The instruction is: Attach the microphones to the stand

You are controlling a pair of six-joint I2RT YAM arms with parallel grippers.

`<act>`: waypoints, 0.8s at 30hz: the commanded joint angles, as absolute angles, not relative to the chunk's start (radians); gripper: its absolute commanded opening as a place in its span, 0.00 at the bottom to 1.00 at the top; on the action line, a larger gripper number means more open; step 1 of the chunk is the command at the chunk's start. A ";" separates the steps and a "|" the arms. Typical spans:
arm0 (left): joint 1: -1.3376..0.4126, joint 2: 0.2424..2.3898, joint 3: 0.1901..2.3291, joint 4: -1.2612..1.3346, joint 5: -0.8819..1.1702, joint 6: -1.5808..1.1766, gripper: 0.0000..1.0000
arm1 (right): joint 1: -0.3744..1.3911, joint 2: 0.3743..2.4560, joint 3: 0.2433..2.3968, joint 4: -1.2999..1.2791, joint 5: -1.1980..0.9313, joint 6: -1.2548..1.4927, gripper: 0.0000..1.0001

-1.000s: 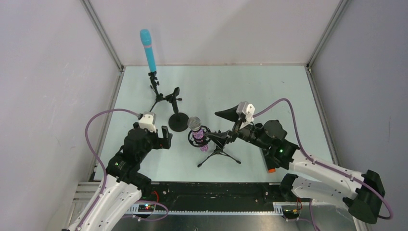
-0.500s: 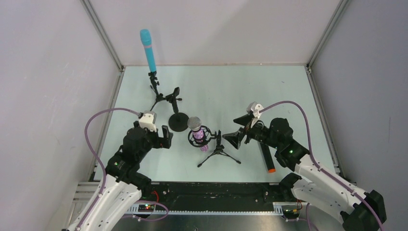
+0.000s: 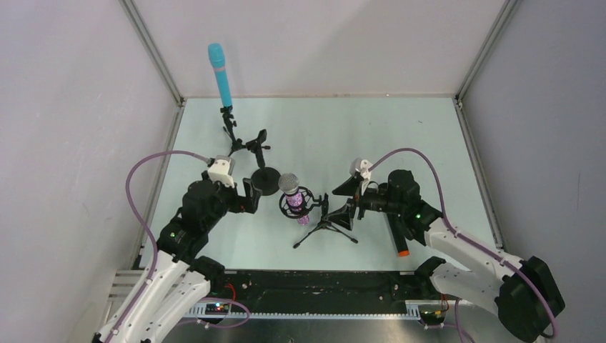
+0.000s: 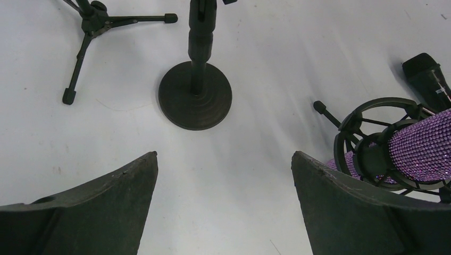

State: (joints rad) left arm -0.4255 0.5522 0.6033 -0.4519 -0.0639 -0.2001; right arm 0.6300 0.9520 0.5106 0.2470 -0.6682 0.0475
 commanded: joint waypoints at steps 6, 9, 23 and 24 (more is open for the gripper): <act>-0.421 0.493 0.583 -0.415 -0.040 -0.223 0.98 | 0.627 1.084 0.522 0.480 -0.739 0.018 0.99; -0.421 0.466 0.561 -0.415 -0.032 -0.234 0.98 | 0.629 1.129 0.531 0.502 -0.753 0.012 0.97; -0.423 0.400 0.508 -0.414 -0.047 -0.251 0.98 | 0.635 1.219 0.606 0.535 -0.822 0.005 0.77; -0.423 0.406 0.509 -0.415 -0.043 -0.251 0.98 | 0.635 1.219 0.608 0.534 -0.820 0.004 0.78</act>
